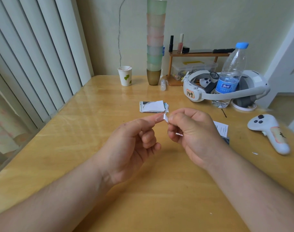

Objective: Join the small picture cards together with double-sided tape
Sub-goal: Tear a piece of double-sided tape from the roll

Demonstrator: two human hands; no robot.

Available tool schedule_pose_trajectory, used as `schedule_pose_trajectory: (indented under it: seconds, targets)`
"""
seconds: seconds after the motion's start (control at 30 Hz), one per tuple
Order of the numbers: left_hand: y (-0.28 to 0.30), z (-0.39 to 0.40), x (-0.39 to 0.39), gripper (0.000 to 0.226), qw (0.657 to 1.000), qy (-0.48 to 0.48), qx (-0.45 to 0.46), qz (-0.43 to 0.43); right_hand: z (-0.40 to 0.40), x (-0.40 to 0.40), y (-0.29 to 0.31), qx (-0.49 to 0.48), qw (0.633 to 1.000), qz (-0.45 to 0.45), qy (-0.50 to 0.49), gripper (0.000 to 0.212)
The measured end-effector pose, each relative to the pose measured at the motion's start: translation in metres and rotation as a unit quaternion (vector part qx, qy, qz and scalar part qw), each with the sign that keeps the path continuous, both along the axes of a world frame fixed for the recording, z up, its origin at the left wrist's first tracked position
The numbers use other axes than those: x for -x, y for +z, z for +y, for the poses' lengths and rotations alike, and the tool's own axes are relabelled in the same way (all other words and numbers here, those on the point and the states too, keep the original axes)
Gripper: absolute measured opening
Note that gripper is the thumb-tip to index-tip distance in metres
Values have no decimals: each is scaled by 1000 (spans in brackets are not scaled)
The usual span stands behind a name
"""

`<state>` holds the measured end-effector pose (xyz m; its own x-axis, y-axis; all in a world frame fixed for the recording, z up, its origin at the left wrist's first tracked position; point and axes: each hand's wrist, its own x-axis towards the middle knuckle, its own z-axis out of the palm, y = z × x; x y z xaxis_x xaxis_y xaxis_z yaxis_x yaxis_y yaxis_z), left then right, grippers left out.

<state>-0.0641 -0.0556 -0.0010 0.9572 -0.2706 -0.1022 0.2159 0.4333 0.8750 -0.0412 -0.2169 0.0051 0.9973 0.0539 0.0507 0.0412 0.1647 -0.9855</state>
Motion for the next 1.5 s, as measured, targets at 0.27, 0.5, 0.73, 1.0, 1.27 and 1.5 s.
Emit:
schedule_pose_trajectory:
  seconds: [0.27, 0.5, 0.73, 1.0, 1.27, 1.5]
  targets:
    - [1, 2, 0, 31, 1000, -2, 6, 10, -20, -17, -4, 117, 990, -65, -34, 26]
    - [1, 2, -2, 29, 1000, 0, 7, 18, -58, -38, -14, 458, 862, -182, -119, 15]
    - [-8, -3, 1, 30, 999, -33, -22, 24, -56, -47, -32, 550, 821, -134, -69, 15]
    - [-14, -9, 1, 32, 997, -61, -46, 31, -55, -51, -37, 566, 815, -118, -38, 25]
    - [-17, -7, 3, 35, 994, -95, -57, -2, -87, -53, -10, 524, 843, -83, -83, 30]
    - [-26, -12, 3, 41, 988, -123, -81, -45, -134, -61, -16, 617, 784, 35, -64, 26]
